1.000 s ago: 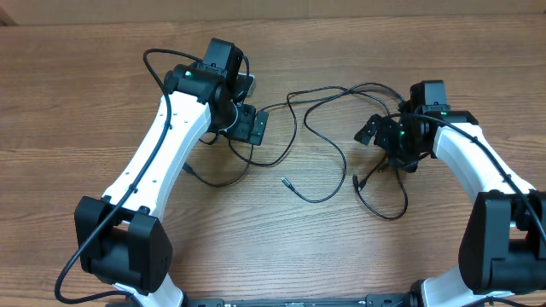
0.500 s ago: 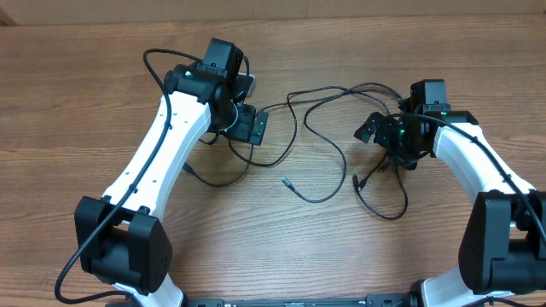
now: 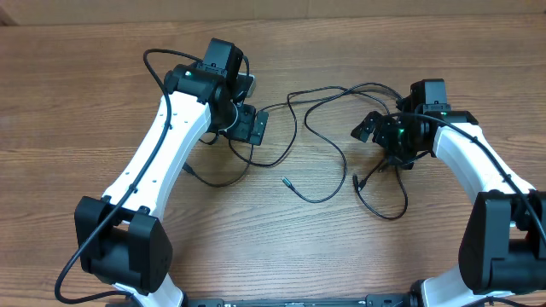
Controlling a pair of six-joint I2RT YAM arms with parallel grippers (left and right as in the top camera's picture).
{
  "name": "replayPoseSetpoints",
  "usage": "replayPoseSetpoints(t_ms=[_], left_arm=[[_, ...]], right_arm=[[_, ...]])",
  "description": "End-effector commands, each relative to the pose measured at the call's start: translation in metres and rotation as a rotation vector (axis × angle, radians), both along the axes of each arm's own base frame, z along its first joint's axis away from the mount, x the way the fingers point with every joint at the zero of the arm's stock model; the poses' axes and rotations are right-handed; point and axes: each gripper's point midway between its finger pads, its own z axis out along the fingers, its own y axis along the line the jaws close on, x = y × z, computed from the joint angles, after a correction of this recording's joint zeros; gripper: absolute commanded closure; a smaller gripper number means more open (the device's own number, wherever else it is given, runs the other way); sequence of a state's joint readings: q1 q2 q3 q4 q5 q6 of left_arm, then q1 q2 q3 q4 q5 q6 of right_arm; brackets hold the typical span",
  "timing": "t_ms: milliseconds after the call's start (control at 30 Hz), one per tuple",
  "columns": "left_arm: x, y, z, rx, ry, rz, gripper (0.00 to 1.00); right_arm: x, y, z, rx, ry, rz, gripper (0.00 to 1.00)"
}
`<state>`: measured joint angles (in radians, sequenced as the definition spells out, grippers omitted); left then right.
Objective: Untangle cables
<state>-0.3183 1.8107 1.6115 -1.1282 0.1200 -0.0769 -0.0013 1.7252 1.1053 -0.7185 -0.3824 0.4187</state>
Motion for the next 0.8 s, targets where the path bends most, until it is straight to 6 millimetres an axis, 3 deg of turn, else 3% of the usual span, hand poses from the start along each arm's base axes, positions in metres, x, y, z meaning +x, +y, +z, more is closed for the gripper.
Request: replayPoseSetpoints(t_ms=[0, 100, 233, 400, 567, 633, 767], left_arm=[[-0.001, 0.001, 0.000, -0.010, 0.005, 0.018, 0.00], [-0.001, 0.001, 0.000, -0.009, 0.005, 0.018, 0.00], [-0.001, 0.001, 0.000, -0.009, 0.005, 0.018, 0.00], [-0.001, 0.001, 0.000, -0.009, 0.005, 0.018, 0.00], [0.004, -0.001, 0.001, -0.014, -0.017, 0.019, 0.00], [0.019, -0.005, 0.006, -0.035, -0.080, 0.019, 0.00], [0.043, -0.030, 0.021, -0.188, -0.160, 0.064, 0.00]], right_arm=[[0.003, 0.005, 0.009, 0.040, -0.021, 0.009, 0.00], [0.002, 0.005, 0.009, 0.036, -0.018, 0.010, 0.07], [-0.006, -0.004, 0.002, -0.022, 0.019, 0.000, 0.00], [-0.007, -0.015, 0.000, -0.055, 0.034, -0.025, 0.00], [0.014, -0.022, 0.044, -0.014, -0.011, -0.033, 0.00], [0.020, -0.033, 0.072, -0.045, -0.022, -0.051, 0.00], [0.027, -0.063, 0.103, -0.103, -0.037, -0.120, 0.00]])
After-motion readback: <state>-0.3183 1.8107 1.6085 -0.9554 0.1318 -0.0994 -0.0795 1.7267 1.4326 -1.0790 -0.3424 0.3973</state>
